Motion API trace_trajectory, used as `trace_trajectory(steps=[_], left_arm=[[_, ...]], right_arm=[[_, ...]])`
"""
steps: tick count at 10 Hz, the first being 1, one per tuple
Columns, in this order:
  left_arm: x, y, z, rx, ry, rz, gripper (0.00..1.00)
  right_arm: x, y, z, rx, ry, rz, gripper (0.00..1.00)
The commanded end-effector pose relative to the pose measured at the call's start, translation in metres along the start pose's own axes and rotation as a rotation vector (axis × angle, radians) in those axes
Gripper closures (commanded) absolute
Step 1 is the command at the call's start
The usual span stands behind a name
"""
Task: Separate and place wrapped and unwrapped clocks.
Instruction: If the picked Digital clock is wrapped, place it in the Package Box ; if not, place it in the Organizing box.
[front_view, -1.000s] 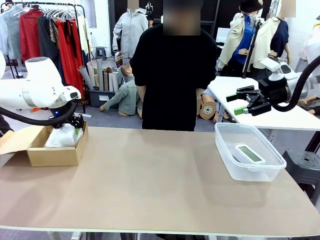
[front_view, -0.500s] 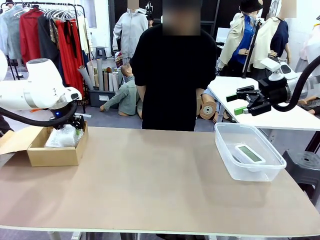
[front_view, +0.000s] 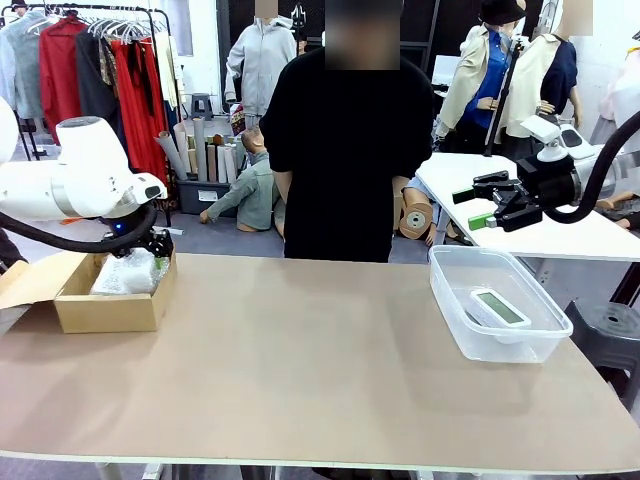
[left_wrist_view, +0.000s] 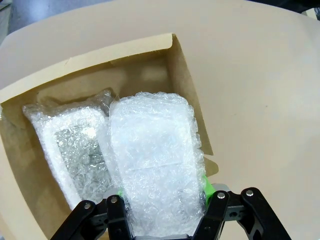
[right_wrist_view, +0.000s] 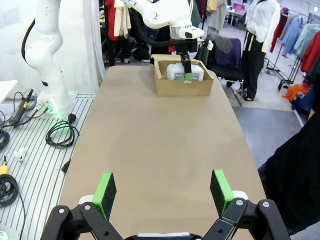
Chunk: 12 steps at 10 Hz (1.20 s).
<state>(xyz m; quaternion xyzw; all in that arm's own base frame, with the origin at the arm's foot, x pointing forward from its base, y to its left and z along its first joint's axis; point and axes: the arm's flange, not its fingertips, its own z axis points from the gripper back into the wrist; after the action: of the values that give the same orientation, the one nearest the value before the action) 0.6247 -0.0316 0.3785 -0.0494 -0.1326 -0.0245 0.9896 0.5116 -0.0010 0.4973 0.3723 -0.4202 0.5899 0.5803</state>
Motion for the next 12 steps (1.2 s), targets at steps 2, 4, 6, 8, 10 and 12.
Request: trace_trajectory(steps=[2, 4, 6, 8, 10, 12], left_arm=[[0.0017, -0.0058, -0.0037, -0.006, -0.007, -0.044, 1.00], [0.0041, -0.0111, -0.0054, 0.006, -0.009, -0.051, 1.00], [0.0038, -0.0115, -0.0063, 0.025, -0.021, -0.035, 1.00], [0.0047, -0.0101, -0.0074, 0.034, -0.024, -0.017, 0.91], [0.0056, -0.0077, -0.0062, 0.030, -0.030, 0.008, 0.53], [0.0057, -0.0073, -0.0053, 0.029, -0.033, 0.007, 0.15]], right_arm=[[0.0019, 0.0007, 0.0006, 0.000, -0.001, 0.003, 0.00], [0.0019, 0.0007, 0.0006, 0.000, -0.001, 0.003, 0.00], [0.0019, 0.0007, 0.0006, 0.000, -0.001, 0.003, 0.00], [0.0019, 0.0007, 0.0006, 0.000, -0.001, 0.003, 0.00], [0.0019, 0.0007, 0.0006, 0.000, -0.001, 0.003, 0.00], [0.0019, 0.0007, 0.0006, 0.000, -0.001, 0.003, 0.00]])
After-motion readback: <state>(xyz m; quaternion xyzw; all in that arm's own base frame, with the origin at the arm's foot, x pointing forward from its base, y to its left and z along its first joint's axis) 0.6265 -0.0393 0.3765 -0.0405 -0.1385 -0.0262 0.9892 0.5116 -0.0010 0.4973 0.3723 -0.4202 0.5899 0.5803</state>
